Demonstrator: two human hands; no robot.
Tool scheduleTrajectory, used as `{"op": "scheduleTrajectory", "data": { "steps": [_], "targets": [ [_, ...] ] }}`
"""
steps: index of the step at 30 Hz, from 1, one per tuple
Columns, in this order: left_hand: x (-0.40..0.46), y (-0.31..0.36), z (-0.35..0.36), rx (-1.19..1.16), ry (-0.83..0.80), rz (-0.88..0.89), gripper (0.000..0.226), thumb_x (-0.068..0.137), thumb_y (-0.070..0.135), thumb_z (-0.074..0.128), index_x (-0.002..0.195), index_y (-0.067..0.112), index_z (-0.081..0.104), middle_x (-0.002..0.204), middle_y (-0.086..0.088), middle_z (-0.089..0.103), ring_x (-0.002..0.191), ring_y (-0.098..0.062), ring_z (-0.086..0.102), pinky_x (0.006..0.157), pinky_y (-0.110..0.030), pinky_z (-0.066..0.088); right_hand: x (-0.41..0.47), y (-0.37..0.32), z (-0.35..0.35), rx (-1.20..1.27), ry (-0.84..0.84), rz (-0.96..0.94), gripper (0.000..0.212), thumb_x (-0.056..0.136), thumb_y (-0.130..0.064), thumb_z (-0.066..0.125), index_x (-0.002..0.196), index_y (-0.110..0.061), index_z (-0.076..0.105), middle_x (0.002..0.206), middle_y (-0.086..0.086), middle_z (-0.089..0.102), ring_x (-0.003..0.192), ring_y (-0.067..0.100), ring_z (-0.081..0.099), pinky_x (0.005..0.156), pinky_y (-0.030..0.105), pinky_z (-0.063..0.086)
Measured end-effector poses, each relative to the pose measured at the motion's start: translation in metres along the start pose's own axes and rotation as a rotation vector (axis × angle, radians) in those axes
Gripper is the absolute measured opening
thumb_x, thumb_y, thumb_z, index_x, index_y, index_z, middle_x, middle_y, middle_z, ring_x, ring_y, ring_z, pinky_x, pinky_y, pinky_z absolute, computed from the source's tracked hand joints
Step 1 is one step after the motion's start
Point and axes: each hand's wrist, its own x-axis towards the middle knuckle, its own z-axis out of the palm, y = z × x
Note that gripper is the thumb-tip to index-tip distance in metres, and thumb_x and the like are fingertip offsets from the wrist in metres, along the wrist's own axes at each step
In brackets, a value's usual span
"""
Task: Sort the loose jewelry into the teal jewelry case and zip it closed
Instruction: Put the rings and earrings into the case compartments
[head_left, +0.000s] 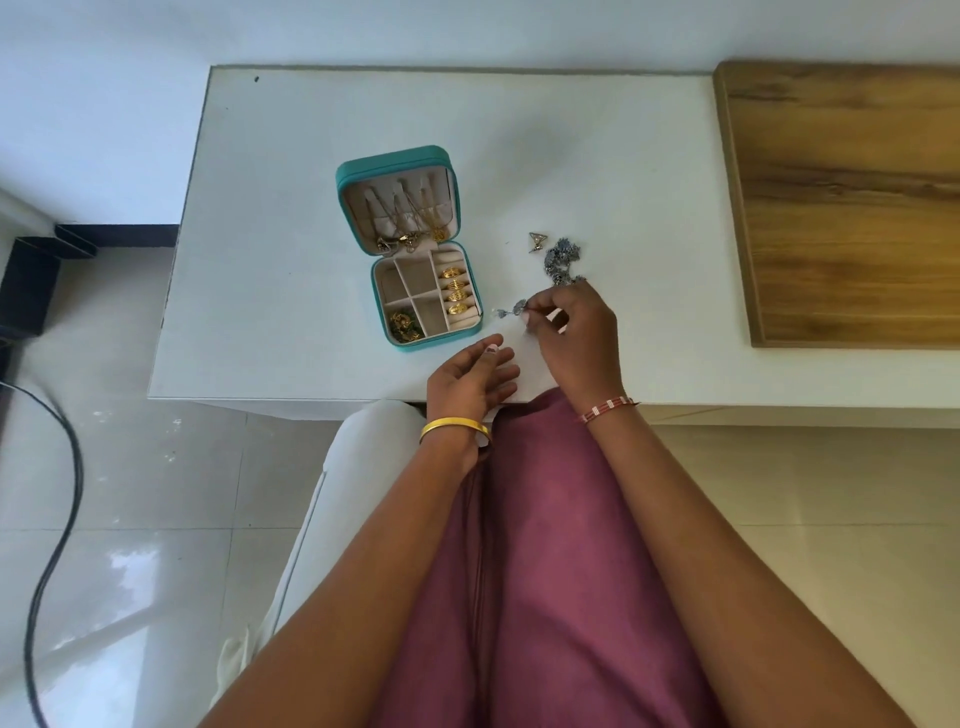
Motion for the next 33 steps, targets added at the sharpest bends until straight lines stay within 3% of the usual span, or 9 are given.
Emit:
{"op": "scheduleTrajectory", "data": {
  "steps": [3,8,13,16,21,27,29,33],
  "targets": [
    [0.000,0.002,0.000,0.020,-0.027,0.022,0.031,0.092,0.012,0.049,0.121,0.003,0.055,0.102,-0.010,0.064,0.081,-0.016,0.063,0.072,-0.022,0.054,-0.008,-0.008,-0.001,0.048,-0.083,-0.004,0.005,0.080,-0.006,0.067,0.085,-0.005,0.067,0.090,0.012,0.066,0.075,0.015,0.057,0.062,0.014,0.041],
    [0.000,0.006,-0.003,0.122,-0.013,0.127,0.031,0.093,0.013,0.050,0.121,0.005,0.056,0.100,-0.009,0.064,0.082,-0.014,0.063,0.071,-0.021,0.053,-0.019,-0.010,0.002,0.022,-0.122,-0.016,0.009,0.080,-0.009,0.069,0.088,-0.004,0.068,0.089,0.011,0.066,0.071,0.016,0.056,0.062,0.018,0.041],
    [-0.002,0.005,-0.004,0.283,0.013,0.272,0.022,0.090,0.009,0.054,0.108,0.019,0.061,0.093,-0.005,0.065,0.079,-0.016,0.062,0.072,-0.023,0.053,-0.024,-0.008,0.003,-0.045,-0.109,-0.047,0.009,0.081,-0.011,0.068,0.088,-0.005,0.068,0.088,0.011,0.065,0.065,0.016,0.053,0.058,0.020,0.040],
    [-0.002,0.005,-0.005,0.322,0.031,0.315,0.020,0.088,0.007,0.057,0.104,0.018,0.062,0.092,-0.005,0.065,0.080,-0.020,0.060,0.076,-0.030,0.053,-0.026,-0.008,0.005,-0.071,-0.104,-0.065,0.009,0.081,-0.011,0.068,0.088,-0.006,0.068,0.088,0.012,0.064,0.065,0.016,0.053,0.060,0.024,0.041],
    [-0.001,0.004,-0.007,0.294,0.067,0.297,0.009,0.085,0.008,0.061,0.091,0.014,0.062,0.089,-0.005,0.065,0.083,-0.017,0.061,0.075,-0.027,0.052,-0.023,-0.006,0.002,-0.062,-0.082,-0.045,0.006,0.079,-0.010,0.070,0.084,-0.007,0.068,0.085,0.010,0.065,0.068,0.015,0.056,0.061,0.022,0.042],
    [0.000,0.005,-0.006,0.187,0.018,0.222,0.013,0.086,0.007,0.059,0.082,0.019,0.060,0.080,0.004,0.066,0.071,0.000,0.063,0.074,-0.022,0.050,0.010,0.010,-0.011,-0.056,0.102,0.065,0.010,0.079,-0.001,0.062,0.084,-0.008,0.068,0.084,0.014,0.066,0.067,0.017,0.056,0.071,0.027,0.047],
    [0.000,0.005,-0.005,0.170,-0.002,0.195,0.016,0.087,0.005,0.057,0.081,0.020,0.059,0.081,0.002,0.067,0.074,-0.003,0.064,0.074,-0.023,0.049,0.024,0.021,-0.015,-0.111,0.147,0.119,0.014,0.080,-0.003,0.059,0.090,-0.009,0.068,0.086,0.016,0.065,0.072,0.023,0.058,0.077,0.033,0.048],
    [0.000,0.005,-0.005,0.165,-0.005,0.176,0.017,0.088,0.003,0.055,0.082,0.019,0.058,0.091,-0.009,0.067,0.077,-0.007,0.064,0.073,-0.022,0.050,0.042,0.030,-0.017,-0.241,0.068,0.194,0.029,0.086,-0.008,0.056,0.114,-0.011,0.063,0.102,0.019,0.060,0.093,0.027,0.058,0.080,0.024,0.037]
  ]
}}
